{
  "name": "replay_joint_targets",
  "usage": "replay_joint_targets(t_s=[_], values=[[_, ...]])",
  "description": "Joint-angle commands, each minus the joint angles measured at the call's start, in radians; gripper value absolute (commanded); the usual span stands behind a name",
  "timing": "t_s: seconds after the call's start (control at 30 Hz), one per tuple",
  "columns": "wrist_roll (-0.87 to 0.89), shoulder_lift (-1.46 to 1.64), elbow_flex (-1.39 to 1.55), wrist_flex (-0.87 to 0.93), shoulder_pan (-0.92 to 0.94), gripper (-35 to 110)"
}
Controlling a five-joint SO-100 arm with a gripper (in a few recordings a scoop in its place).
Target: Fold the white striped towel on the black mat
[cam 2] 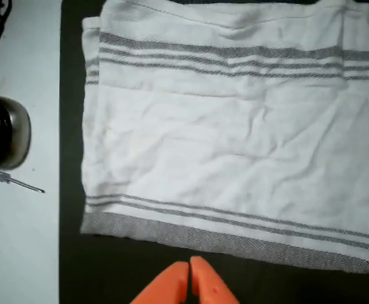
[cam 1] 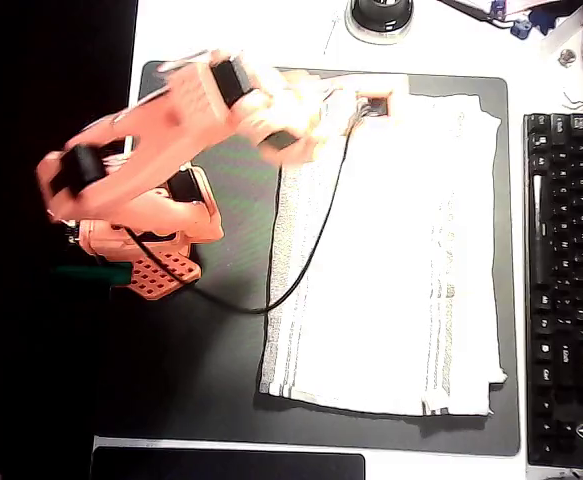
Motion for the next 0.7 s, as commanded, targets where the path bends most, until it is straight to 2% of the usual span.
replay_joint_targets(t_s=[0.0,0.43,0.67], values=[[0.021,-0.172,-0.189,0.051,-0.072,0],[0.137,-0.752,-0.666,0.095,-0.209,8],[0.137,-1.068,-0.799,0.055,-0.221,20]])
